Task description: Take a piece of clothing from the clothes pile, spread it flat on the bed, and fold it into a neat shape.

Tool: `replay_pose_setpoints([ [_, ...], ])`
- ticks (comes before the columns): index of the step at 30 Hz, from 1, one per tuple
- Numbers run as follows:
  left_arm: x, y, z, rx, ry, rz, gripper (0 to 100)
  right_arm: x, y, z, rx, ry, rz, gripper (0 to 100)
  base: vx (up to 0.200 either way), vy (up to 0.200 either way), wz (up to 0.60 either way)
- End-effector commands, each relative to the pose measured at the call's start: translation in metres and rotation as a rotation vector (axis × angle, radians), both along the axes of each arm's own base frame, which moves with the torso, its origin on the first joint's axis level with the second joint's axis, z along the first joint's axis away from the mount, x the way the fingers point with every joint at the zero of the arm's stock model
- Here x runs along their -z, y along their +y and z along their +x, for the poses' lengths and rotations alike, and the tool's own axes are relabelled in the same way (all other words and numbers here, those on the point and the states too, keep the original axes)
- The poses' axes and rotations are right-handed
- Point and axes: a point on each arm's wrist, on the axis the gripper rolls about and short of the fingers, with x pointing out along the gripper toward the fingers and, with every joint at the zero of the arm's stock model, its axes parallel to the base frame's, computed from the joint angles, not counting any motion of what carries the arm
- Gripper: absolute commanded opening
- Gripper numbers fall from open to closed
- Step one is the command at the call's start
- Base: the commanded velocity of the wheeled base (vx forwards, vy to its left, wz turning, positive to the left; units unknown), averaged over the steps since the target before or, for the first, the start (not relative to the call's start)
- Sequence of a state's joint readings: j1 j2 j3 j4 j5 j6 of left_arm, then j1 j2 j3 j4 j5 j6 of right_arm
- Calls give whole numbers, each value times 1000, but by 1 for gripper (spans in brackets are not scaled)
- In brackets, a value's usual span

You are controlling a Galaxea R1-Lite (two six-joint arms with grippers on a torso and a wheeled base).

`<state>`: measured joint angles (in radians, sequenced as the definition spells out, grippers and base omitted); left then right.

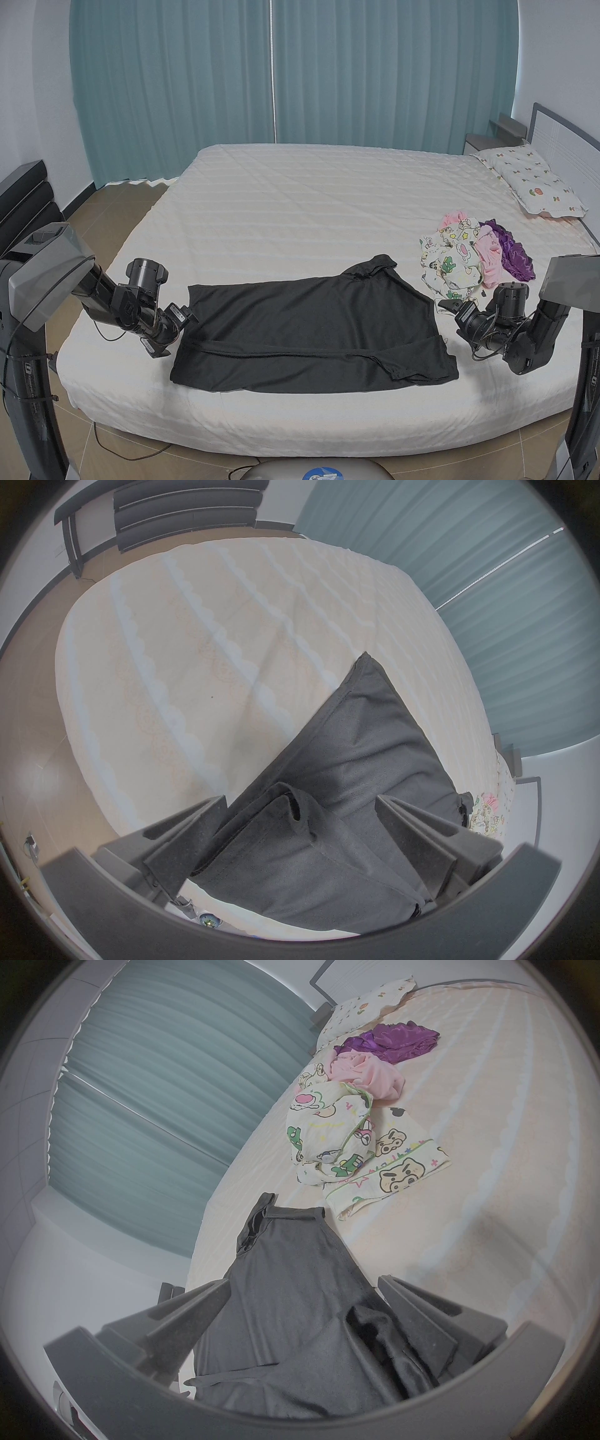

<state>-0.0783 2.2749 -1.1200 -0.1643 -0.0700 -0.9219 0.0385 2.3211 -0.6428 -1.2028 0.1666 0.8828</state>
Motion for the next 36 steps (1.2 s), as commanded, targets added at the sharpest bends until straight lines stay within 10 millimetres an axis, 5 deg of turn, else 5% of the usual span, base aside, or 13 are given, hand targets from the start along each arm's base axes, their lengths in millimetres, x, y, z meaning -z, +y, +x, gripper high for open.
replay_pose_setpoints([
  [1, -6, -14, -5, 32, -4, -10, 100, 0, 0, 0, -2, 0, 0, 100, 0, 0, 0],
  [16, 4, -80, -15, 141, 13, -7, 100, 1, 5, -3, -16, 9, -1, 100, 0, 0, 0],
  [36, 31, -80, 24, 22, -71, 188, 100, 2, 7, -2, -21, 9, -2, 100, 0, 0, 0],
])
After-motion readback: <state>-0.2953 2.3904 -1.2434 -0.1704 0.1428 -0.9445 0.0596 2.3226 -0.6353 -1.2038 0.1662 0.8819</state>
